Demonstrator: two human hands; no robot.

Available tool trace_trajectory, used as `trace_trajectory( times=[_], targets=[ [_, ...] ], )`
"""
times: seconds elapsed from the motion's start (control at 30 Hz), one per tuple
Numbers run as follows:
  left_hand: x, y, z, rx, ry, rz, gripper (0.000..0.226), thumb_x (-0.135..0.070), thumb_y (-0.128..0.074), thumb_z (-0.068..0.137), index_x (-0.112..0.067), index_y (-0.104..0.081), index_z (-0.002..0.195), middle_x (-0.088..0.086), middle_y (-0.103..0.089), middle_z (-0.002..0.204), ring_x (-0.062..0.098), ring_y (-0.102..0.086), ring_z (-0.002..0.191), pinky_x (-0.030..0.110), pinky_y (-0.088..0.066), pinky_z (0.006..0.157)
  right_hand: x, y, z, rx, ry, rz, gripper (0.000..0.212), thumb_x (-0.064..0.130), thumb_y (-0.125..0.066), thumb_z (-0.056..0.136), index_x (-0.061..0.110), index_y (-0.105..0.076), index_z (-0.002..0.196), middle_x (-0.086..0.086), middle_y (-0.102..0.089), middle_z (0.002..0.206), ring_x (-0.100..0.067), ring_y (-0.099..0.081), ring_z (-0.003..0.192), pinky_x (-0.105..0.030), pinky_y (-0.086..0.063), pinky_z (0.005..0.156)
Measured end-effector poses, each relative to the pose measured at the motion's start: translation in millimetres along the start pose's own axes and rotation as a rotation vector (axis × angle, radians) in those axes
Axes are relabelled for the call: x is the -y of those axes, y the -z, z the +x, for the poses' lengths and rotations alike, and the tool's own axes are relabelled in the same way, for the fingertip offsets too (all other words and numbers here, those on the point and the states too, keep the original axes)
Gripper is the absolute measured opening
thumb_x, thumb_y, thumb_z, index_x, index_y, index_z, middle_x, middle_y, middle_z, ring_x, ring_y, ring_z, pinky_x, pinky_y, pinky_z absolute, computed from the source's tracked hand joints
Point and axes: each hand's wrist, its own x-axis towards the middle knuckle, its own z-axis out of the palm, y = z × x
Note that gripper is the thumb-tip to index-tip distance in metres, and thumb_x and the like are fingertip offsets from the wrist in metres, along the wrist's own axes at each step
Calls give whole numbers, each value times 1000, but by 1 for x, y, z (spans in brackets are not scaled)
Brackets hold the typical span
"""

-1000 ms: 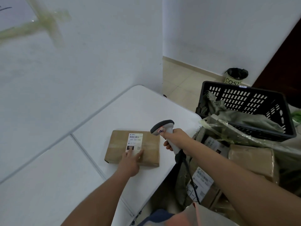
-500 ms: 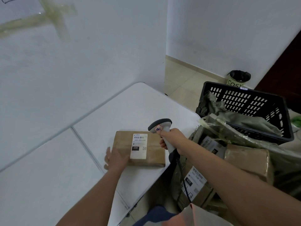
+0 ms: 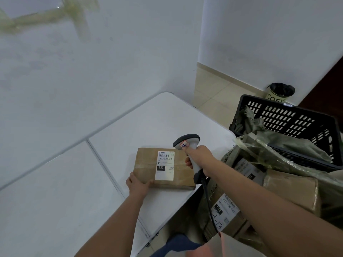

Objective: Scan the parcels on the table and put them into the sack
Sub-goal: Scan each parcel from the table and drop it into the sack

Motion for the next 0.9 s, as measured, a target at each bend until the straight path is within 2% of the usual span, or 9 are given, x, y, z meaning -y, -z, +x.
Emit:
trace_trajectory(
  times=[0.37, 0.9],
  targets=[
    [-1, -1, -3, -15, 1, -7, 101, -24, -78, 83, -13, -9, 156, 11, -8, 157, 32, -29, 140, 44, -35, 110, 4, -2, 5, 7, -16, -8, 27, 31, -63, 94, 5, -56, 90, -9, -60, 67, -16, -56, 51, -26, -47, 51],
    [-3, -1, -7, -15, 3, 10, 100, -25, -77, 83, -14, -9, 156, 12, -7, 157, 32, -28, 140, 45, -35, 110, 4, 3, 6, 13, -65, 113, 24, 25, -63, 94, 5, -53, 86, -10, -58, 65, -16, -54, 50, -24, -45, 49]
  ],
)
